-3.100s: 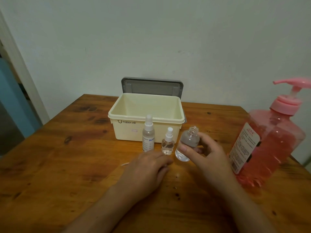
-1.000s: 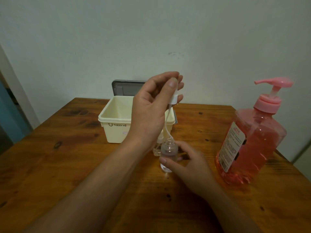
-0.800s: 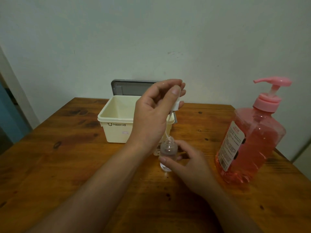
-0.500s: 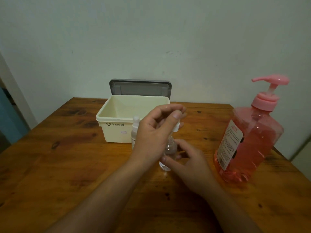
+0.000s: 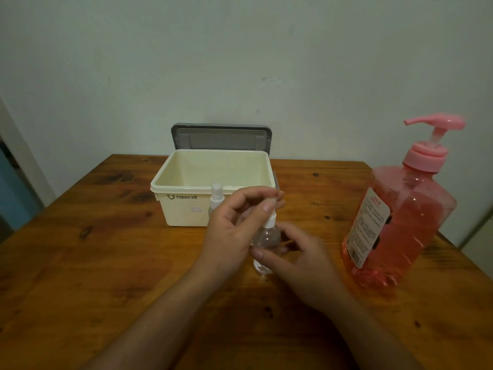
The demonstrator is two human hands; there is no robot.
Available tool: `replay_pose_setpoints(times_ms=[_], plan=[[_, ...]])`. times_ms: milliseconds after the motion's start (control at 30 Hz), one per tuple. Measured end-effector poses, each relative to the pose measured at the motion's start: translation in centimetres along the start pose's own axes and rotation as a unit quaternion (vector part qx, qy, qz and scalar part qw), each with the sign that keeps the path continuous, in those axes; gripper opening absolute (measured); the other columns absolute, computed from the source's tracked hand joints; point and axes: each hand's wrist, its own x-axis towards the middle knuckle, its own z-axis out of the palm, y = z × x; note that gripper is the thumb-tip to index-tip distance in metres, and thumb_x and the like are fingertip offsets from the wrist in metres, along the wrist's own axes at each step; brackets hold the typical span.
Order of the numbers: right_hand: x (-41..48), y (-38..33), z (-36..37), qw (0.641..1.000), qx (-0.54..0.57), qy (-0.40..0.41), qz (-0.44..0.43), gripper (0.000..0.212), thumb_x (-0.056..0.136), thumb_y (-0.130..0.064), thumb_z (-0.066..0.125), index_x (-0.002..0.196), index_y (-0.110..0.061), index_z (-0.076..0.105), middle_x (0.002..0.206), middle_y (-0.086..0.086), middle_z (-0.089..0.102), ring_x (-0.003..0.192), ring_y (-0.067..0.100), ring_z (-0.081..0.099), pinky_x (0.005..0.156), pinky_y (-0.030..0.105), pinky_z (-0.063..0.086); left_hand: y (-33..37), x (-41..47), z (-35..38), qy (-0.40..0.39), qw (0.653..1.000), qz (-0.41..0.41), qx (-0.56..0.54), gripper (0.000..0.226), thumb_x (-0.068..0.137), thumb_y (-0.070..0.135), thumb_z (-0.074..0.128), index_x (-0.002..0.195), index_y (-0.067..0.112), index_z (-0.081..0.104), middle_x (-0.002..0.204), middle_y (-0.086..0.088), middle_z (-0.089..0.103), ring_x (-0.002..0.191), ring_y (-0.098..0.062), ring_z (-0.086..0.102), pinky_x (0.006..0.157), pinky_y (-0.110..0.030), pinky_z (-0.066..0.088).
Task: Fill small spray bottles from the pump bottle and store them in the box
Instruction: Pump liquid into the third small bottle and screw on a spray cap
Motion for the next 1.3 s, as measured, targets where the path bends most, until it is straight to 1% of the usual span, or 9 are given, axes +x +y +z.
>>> replay_pose_setpoints(times_ms=[167,300,433,600,700,767,900,1133,1300], plan=[[-0.1,0.0,0.1,1.000,0.015,-0.017,0.010,0.044,0.074,-0.061,0.065,0.111,-0.037,0.065,0.100,-0.015,0.070,0.089,0.006,0.063,0.078,0.037,0.055,-0.2,0.0,-0.9,-0.025,1.000,-0.014,0.006,0.034,0.076,0.015,0.066,0.110,0.015,0.064,0.110,-0.001,0.072,0.106,-0.016,0.068,0.078,-0.022,0.056],[-0.2,-0.2,0.1,1.000,0.009,-0.018,0.015,0.047,0.070,-0.065,0.061,0.109,-0.040,0.064,0.097,-0.022,0.069,0.088,0.002,0.061,0.073,0.022,0.049,-0.2,0.1,-1.4,-0.021,0.999,-0.027,-0.006,0.040,0.076,0.013,0.066,0.115,0.019,0.061,0.109,0.001,0.073,0.102,-0.014,0.070,0.081,-0.021,0.056],[-0.1,-0.2,0.2,1.000,-0.001,-0.017,0.016,0.045,0.071,-0.065,0.062,0.109,-0.042,0.064,0.100,-0.021,0.068,0.090,0.004,0.061,0.077,0.029,0.053,-0.4,0.1,-1.8,-0.023,0.999,-0.041,-0.008,0.036,0.079,0.013,0.064,0.115,0.014,0.063,0.109,0.001,0.073,0.104,-0.012,0.069,0.078,-0.019,0.055],[-0.1,-0.4,0.2,1.000,0.008,-0.008,0.010,0.044,0.071,-0.062,0.063,0.109,-0.040,0.065,0.099,-0.021,0.069,0.090,0.005,0.063,0.078,0.031,0.054,-0.4,-0.1,-2.1,-0.016,0.998,-0.037,0.054,0.036,0.077,0.025,0.065,0.113,0.025,0.065,0.098,0.006,0.072,0.094,-0.004,0.068,0.071,-0.016,0.054],[-0.1,-0.4,0.3,1.000,0.009,-0.008,0.003,0.044,0.072,-0.061,0.064,0.110,-0.038,0.066,0.099,-0.016,0.070,0.090,0.008,0.064,0.078,0.035,0.054,-0.5,-0.1,-2.4,-0.019,0.996,-0.046,0.072,0.039,0.077,0.029,0.064,0.116,0.026,0.064,0.104,0.001,0.072,0.098,-0.009,0.069,0.076,-0.021,0.056],[-0.1,-0.3,0.2,1.000,0.006,-0.009,0.003,0.044,0.071,-0.062,0.063,0.109,-0.039,0.065,0.099,-0.019,0.070,0.090,0.006,0.064,0.077,0.032,0.054,-0.5,-0.1,-2.6,-0.034,0.995,-0.051,0.077,0.037,0.079,0.029,0.062,0.115,0.020,0.064,0.107,-0.001,0.073,0.102,-0.011,0.069,0.080,-0.025,0.057],[-0.2,-0.5,0.1,1.000,0.010,-0.007,0.002,0.039,0.072,-0.062,0.066,0.106,-0.043,0.064,0.099,-0.023,0.069,0.090,0.004,0.063,0.075,0.026,0.052,-0.4,-0.3,-2.6,-0.067,0.992,-0.070,0.078,0.039,0.080,0.027,0.061,0.118,0.018,0.063,0.110,0.005,0.073,0.105,-0.007,0.067,0.083,-0.022,0.055],[-0.2,-0.5,0.3,1.000,0.003,-0.012,-0.003,0.044,0.074,-0.060,0.064,0.113,-0.039,0.065,0.101,-0.016,0.070,0.092,0.010,0.064,0.078,0.041,0.055,-0.6,-0.4,-2.5,-0.056,0.990,-0.068,0.110,0.038,0.079,0.025,0.067,0.117,0.018,0.066,0.108,0.000,0.069,0.100,-0.006,0.067,0.078,-0.019,0.055],[-0.2,-0.3,0.2,1.000,0.002,-0.017,-0.002,0.042,0.075,-0.059,0.064,0.111,-0.038,0.065,0.100,-0.016,0.070,0.092,0.010,0.064,0.078,0.041,0.054,-0.5,-0.4,-2.9,-0.064,0.989,-0.073,0.116,0.037,0.087,0.012,0.066,0.122,0.021,0.063,0.107,0.002,0.072,0.102,-0.008,0.067,0.080,-0.021,0.055]])
